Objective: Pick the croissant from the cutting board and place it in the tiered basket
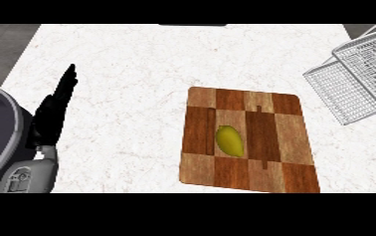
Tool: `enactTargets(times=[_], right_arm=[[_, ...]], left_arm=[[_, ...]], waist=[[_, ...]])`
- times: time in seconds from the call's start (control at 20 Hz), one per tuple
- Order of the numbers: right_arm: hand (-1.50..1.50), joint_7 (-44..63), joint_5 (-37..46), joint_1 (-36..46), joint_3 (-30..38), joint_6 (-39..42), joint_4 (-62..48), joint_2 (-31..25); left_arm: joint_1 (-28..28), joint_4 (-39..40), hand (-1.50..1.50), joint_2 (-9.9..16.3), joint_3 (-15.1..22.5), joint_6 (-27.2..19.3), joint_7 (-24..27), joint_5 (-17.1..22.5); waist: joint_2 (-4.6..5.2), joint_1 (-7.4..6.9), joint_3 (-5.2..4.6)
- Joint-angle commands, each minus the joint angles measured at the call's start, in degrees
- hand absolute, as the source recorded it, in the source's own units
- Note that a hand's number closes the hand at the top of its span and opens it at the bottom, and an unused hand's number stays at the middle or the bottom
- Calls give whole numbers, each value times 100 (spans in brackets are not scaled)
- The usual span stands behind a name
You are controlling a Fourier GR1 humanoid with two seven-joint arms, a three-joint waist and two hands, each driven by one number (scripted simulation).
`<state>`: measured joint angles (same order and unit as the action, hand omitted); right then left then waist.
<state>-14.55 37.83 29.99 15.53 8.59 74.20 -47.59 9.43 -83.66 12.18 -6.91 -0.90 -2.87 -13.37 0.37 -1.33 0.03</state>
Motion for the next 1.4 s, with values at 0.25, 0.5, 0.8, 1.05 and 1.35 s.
enactTargets(times=[0.25, 0.5, 0.8, 1.05, 1.35], right_arm=[[150, -1651, 222, 843, -154, -110, -2384, -172], [150, -2022, 513, 1547, -305, -141, -3684, -111], [-150, -1669, 353, 1334, -227, 452, -4403, 127], [-150, -2159, -42, 1668, 235, 569, -4916, -13], [-150, -2046, -536, 2228, 768, 849, -5218, -249]], left_arm=[[-176, -179, 0, -37, 10, 68, -46, 31], [45, -31, 0, -132, 91, 14, -102, -45], [-91, -104, 0, 88, -67, 192, 10, 79], [111, -55, 0, 16, -94, 138, -99, 99], [140, 59, 0, -116, -38, -48, -42, -43]], waist=[[-11, 16, 1], [8, -24, 2], [28, -58, 5], [11, 21, 5], [7, 35, 2]])
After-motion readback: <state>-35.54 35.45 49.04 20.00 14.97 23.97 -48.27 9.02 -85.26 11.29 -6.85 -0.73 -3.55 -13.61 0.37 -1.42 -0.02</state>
